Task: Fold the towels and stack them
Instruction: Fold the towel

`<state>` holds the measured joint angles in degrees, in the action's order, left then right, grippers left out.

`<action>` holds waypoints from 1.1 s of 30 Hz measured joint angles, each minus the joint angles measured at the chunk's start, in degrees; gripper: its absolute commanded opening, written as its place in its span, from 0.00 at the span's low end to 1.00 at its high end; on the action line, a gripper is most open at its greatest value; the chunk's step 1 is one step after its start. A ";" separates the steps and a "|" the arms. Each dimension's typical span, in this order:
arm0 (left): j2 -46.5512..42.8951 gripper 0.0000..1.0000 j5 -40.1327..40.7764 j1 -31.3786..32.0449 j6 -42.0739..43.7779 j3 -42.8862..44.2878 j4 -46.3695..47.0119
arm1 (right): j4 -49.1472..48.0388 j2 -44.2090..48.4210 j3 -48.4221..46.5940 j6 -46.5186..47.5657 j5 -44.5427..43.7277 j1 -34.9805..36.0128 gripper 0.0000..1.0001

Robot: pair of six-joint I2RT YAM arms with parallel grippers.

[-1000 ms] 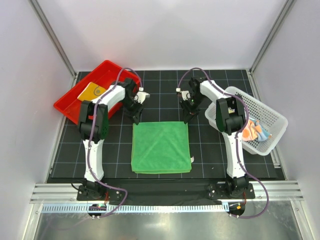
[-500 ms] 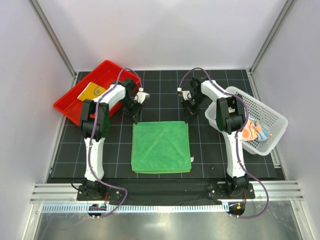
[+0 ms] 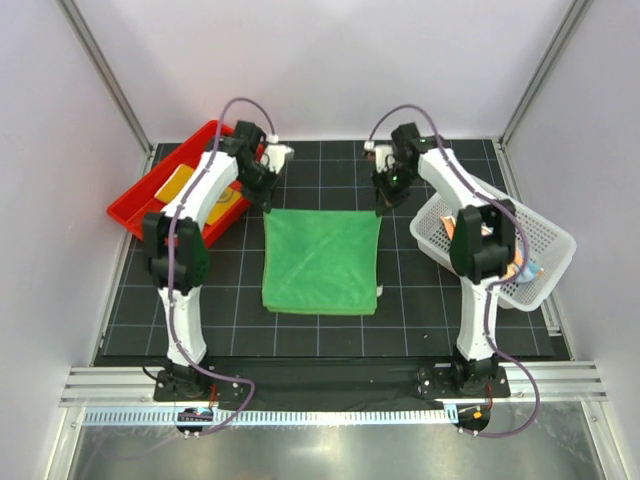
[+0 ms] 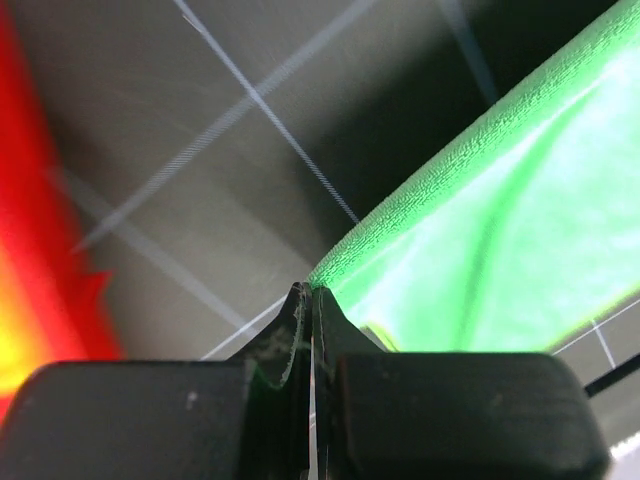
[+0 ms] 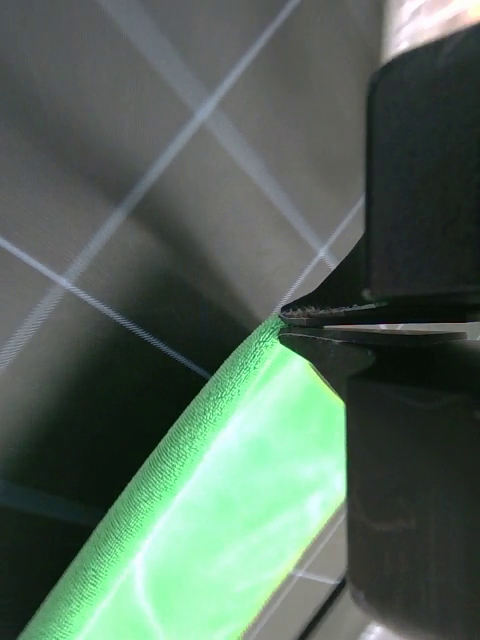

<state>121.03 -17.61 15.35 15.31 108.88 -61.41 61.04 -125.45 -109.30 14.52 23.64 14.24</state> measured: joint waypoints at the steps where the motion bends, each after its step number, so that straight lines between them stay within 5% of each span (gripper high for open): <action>1: -2.78 0.00 0.72 0.04 -0.20 0.55 0.35 | -1.18 2.99 0.44 -0.79 -1.07 -0.04 0.01; 14: -28.15 0.00 4.59 2.69 -2.08 -0.31 4.76 | -17.16 41.46 9.79 -6.36 -9.97 1.11 0.01; 24: -37.13 0.00 6.64 8.74 -3.45 -6.21 2.73 | -14.69 53.18 19.52 -8.76 -12.17 2.67 0.01; 33: -53.64 0.00 5.53 15.43 -9.05 -22.53 0.22 | -12.72 76.54 35.08 -16.09 -11.47 9.55 0.01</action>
<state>67.40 -12.08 30.79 6.26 86.35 -61.19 48.31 -48.90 -74.22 -1.56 12.16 23.79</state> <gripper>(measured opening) 0.010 0.043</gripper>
